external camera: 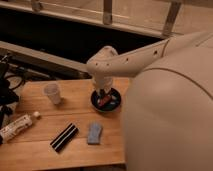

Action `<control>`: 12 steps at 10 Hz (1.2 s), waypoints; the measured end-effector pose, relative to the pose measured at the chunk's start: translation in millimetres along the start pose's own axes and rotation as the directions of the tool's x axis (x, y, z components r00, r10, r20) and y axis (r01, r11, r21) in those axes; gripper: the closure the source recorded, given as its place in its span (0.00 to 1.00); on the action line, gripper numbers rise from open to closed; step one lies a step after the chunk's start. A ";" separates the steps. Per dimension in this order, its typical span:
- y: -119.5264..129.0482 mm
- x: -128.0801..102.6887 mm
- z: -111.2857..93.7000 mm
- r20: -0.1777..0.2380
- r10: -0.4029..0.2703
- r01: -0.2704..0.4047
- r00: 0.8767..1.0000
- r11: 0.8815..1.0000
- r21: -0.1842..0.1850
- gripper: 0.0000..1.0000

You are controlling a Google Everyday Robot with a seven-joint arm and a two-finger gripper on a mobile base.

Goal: Move the arm in a circular motion

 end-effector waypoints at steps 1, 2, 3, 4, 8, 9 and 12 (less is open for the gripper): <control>5.2 5.1 -2.0 -0.001 -0.004 0.004 1.000 1.000 -0.004 0.00; 7.4 5.7 -2.5 -0.003 -0.009 0.009 1.000 1.000 -0.007 0.00; 6.5 3.4 -2.7 -0.007 -0.022 0.022 1.000 1.000 -0.011 0.00; 5.6 0.8 -1.8 -0.008 -0.026 0.026 1.000 1.000 -0.011 0.00; -7.3 -3.1 1.1 0.002 0.000 0.000 1.000 1.000 -0.005 0.00; -8.9 -2.3 0.8 0.001 -0.002 0.002 1.000 1.000 -0.004 0.00; -9.5 2.6 -0.4 0.004 -0.008 0.008 1.000 1.000 0.007 0.00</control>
